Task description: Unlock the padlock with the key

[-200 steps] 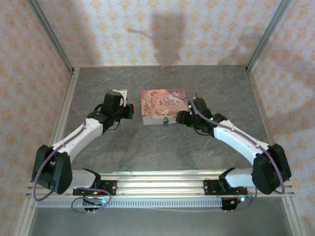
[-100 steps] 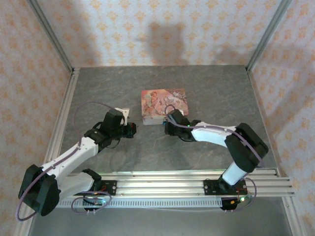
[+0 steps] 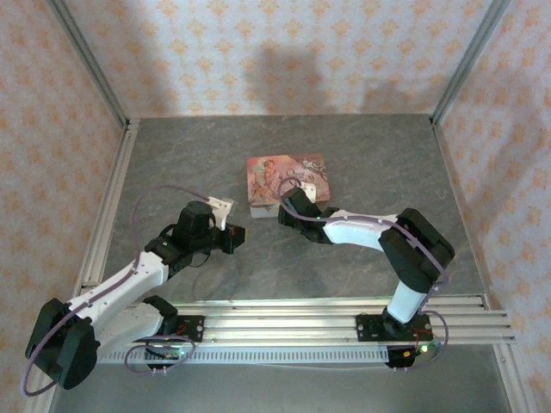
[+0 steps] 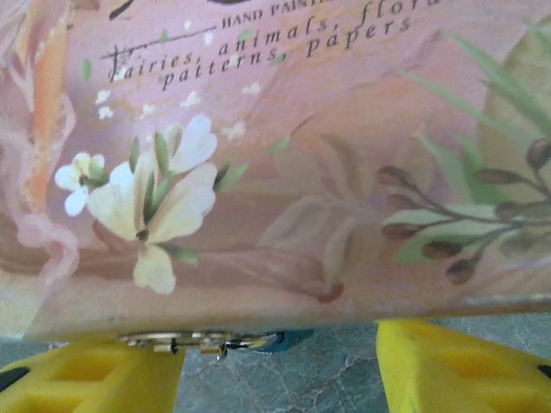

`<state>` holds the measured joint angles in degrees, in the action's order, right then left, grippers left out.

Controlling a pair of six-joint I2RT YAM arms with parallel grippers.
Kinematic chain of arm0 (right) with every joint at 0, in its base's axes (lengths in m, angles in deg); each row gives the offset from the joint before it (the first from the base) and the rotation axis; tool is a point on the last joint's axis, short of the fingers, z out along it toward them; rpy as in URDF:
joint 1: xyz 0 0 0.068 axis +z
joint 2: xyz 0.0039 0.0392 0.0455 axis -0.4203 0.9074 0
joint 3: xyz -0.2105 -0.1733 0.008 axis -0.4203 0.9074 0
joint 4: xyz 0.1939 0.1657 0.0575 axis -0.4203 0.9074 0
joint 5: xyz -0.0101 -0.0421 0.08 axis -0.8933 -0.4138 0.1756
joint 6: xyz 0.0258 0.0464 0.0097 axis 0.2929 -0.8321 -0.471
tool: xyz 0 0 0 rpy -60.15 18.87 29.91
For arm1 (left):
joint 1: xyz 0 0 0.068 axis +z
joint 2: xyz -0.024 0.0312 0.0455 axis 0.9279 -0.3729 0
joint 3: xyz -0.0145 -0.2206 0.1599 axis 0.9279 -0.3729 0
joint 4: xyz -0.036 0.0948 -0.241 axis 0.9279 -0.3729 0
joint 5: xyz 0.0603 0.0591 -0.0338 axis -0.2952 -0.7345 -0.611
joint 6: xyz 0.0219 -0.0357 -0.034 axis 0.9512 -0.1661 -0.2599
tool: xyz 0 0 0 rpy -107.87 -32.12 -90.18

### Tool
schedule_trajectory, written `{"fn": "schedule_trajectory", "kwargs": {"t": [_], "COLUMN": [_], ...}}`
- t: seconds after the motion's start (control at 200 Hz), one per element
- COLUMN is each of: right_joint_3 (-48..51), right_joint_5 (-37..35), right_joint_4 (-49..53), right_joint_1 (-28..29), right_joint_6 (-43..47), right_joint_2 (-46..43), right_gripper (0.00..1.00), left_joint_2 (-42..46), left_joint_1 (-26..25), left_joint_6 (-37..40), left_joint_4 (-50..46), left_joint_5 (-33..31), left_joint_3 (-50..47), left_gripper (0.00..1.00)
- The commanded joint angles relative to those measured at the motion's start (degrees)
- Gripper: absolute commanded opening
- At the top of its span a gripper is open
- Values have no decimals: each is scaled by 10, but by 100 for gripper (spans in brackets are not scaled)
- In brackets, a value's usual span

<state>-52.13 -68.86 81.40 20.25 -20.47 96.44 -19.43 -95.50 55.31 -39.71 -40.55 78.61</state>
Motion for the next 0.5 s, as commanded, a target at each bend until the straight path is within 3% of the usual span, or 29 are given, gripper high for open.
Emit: {"fn": "schedule_trajectory", "kwargs": {"t": [0.0, 0.31, 0.495], "right_joint_3": [-15, -43, -13], "right_joint_5": [-41, -59, -36], "right_joint_4": [-14, 5, 12], "right_joint_1": [5, 13, 13], "right_joint_6": [-28, -52, -75], "right_joint_2": [20, 56, -11], "right_gripper": [62, 54, 62], "left_joint_2": [9, 40, 81], "left_joint_1": [-3, -3, 0], "left_joint_6": [35, 15, -39], "left_joint_4": [33, 48, 63], "left_joint_5": [48, 23, -2], "left_joint_3": [-13, -51, -70], "left_gripper": [0, 0, 0]}}
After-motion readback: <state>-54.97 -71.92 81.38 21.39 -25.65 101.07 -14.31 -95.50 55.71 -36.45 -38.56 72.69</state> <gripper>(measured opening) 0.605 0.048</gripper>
